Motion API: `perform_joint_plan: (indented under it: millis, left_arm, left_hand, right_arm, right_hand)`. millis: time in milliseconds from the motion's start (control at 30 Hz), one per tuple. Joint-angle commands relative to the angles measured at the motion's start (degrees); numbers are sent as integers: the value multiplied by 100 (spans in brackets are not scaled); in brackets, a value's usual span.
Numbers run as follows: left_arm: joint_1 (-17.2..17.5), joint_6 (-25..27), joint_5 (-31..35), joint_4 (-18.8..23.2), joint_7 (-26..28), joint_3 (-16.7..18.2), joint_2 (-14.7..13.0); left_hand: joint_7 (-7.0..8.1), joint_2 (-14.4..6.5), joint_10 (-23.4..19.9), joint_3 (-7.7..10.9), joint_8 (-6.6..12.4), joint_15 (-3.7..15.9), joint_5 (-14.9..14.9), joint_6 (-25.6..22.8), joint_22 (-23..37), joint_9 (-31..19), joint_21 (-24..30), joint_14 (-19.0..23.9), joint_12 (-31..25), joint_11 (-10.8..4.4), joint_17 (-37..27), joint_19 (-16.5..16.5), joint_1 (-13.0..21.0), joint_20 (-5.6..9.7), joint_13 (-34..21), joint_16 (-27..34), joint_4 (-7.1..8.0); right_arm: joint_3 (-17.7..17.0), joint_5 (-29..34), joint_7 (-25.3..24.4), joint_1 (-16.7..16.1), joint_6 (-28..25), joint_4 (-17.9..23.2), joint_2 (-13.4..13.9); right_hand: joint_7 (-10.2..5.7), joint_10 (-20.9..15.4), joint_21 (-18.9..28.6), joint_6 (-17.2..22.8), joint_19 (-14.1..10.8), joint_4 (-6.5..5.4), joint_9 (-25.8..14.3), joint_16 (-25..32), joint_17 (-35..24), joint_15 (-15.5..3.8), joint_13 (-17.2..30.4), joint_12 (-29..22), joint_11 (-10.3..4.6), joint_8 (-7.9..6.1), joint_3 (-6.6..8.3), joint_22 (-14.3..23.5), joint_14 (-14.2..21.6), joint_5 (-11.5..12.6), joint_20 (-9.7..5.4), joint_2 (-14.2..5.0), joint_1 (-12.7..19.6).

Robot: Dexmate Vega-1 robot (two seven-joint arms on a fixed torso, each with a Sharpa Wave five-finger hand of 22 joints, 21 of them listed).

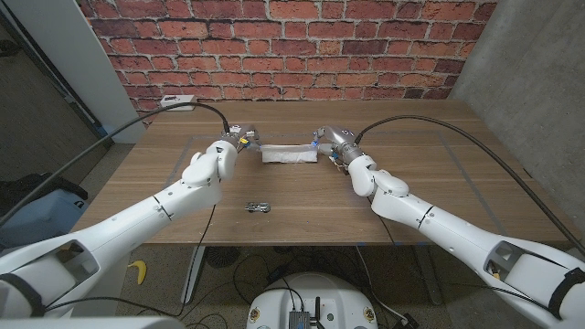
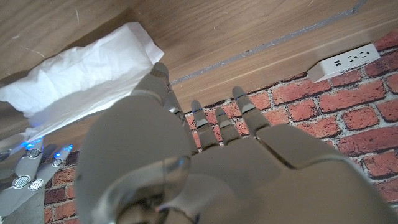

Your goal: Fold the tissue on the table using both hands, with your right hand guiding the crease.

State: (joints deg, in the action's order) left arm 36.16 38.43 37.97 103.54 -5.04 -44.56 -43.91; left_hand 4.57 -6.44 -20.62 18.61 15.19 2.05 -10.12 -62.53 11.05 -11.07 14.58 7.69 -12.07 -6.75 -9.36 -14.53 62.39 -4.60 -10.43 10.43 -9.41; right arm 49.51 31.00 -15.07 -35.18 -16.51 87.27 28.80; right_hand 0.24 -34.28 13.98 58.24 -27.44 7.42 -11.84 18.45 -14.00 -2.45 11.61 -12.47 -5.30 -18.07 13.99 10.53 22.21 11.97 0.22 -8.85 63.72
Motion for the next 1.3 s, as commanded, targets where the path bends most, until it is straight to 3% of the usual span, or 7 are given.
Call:
perform_joint_plan:
  millis: [33, 500, 867, 933, 1033, 1167, 1300]
  left_arm:
    - [-423, -192, -87, -593, -15, -241, 208]
    - [-759, -409, -173, -1167, 17, -468, 413]
    - [-829, -534, -300, -1376, 109, -525, 477]
    - [-828, -532, -310, -1394, 140, -532, 486]
    - [-812, -507, -293, -1393, 218, -544, 492]
    - [-802, -487, -288, -1381, 276, -551, 489]
    - [-791, -458, -242, -1353, 320, -579, 473]
  left_hand:
    - [-92, -22, -40, -23, -32, 224, 8, -70, 16, -11, 0, 47, 5, -10, -14, -44, 73, 17, -5, -19, 12]
    - [-123, -24, -42, -52, -87, 229, 8, -63, 15, -15, -8, 46, 19, -5, -13, -40, 112, 26, -6, -25, 17]
    - [-190, -32, -36, -81, -200, 243, 9, 82, 16, -17, -12, 55, 33, 0, -13, -50, 147, 34, -7, -25, 26]
    - [-187, -36, -20, -110, -355, 230, 7, 400, 17, -19, -15, 59, 43, -11, -13, -52, 159, 28, -8, -28, 39]
    - [21, -19, 113, -176, -565, 173, -13, 1261, 19, -20, -25, 59, 79, -31, -17, -52, 193, 17, -18, -29, 48]
    - [241, 6, 399, -279, -605, 101, -44, 2683, 27, 3, -34, 69, 114, 26, -22, -49, 220, -4, -27, -26, 66]
    - [479, 45, 654, -380, -611, 47, -79, 3887, 32, 32, -40, 22, 122, 33, -25, -39, 196, -12, -30, -31, 88]
  right_arm:
    - [184, -124, 47, 413, 195, -650, -215]
    - [409, -240, 71, 811, 361, -1330, -472]
    - [537, -318, 174, 957, 348, -1515, -542]
    - [555, -326, 211, 969, 318, -1505, -539]
    - [573, -345, 256, 984, 301, -1494, -528]
    - [592, -341, 261, 996, 266, -1477, -519]
    - [616, -338, 326, 1009, 198, -1436, -503]
  right_hand:
    - [31, 26, 7, 27, -6, -4, -22, 24, -35, -781, 17, 35, 33, -28, -21, 31, -24, -19, -29, -46, 6]
    - [33, 25, 9, 25, -9, -4, -25, 35, -45, -781, 19, 39, 62, -18, -36, 32, -23, -29, -36, -51, 17]
    - [-14, 52, 10, -62, -13, -6, -26, 19, -34, -762, 21, 51, 100, 29, -51, 33, -29, -37, -7, -27, 9]
    - [-112, 121, 9, -296, -10, -18, -21, 8, -28, -735, 22, 77, 130, 136, -79, 33, -39, -48, 6, 0, -23]
    - [-213, 203, 2, -740, 5, -6, -7, -27, -9, -703, 25, 97, 135, 347, -97, 33, -69, -47, 25, 27, -28]
    - [-394, 398, -9, -1576, 23, -2, 33, -75, 11, -644, 30, 127, 207, 731, -135, 32, -107, -35, 46, 56, -56]
    - [-491, 605, -21, -2187, 43, 6, 51, -109, 20, -598, 33, 165, 201, 861, -178, 30, -150, -19, 70, 96, -77]
